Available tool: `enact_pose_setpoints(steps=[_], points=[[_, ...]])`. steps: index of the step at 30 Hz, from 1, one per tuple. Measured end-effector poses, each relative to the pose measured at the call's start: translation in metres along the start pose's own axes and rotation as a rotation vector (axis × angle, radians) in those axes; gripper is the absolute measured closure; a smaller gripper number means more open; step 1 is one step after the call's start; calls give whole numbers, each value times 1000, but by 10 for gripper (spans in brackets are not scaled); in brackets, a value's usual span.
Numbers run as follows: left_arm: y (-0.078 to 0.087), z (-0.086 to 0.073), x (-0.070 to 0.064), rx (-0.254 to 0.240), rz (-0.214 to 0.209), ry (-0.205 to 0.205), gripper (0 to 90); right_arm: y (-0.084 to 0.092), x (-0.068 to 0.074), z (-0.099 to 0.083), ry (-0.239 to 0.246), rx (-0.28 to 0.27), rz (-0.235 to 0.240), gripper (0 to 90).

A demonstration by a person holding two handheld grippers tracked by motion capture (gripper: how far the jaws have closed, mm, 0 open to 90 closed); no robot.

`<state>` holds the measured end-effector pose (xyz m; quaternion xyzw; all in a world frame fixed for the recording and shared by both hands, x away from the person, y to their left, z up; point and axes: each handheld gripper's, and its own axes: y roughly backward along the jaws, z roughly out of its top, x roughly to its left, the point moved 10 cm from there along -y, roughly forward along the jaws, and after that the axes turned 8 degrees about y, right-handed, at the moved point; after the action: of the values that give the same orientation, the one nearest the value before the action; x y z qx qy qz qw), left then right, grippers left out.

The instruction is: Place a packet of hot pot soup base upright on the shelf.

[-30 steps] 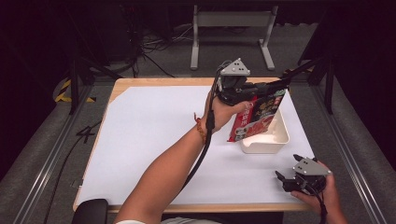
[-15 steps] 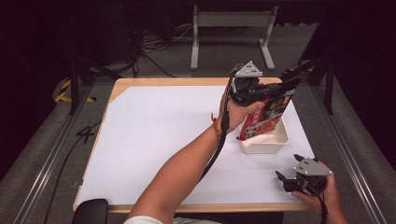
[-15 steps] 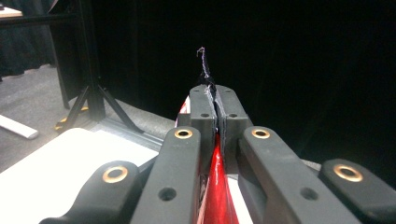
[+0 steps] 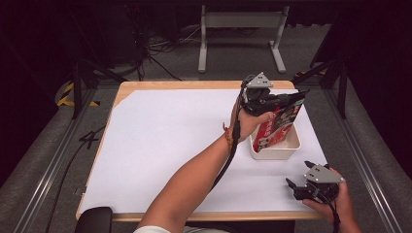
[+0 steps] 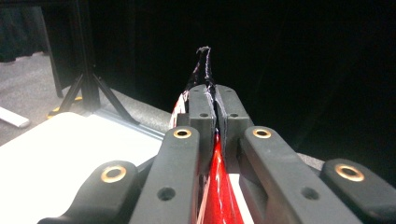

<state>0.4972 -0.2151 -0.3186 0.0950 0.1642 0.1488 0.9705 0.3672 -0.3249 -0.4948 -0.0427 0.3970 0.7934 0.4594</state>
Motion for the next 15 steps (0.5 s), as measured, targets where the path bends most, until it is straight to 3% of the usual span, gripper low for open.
enact_pose_setpoints(steps=[15], points=[[7,-13,9,28,4,-5,854,-2,2,0,11,9,5,136]])
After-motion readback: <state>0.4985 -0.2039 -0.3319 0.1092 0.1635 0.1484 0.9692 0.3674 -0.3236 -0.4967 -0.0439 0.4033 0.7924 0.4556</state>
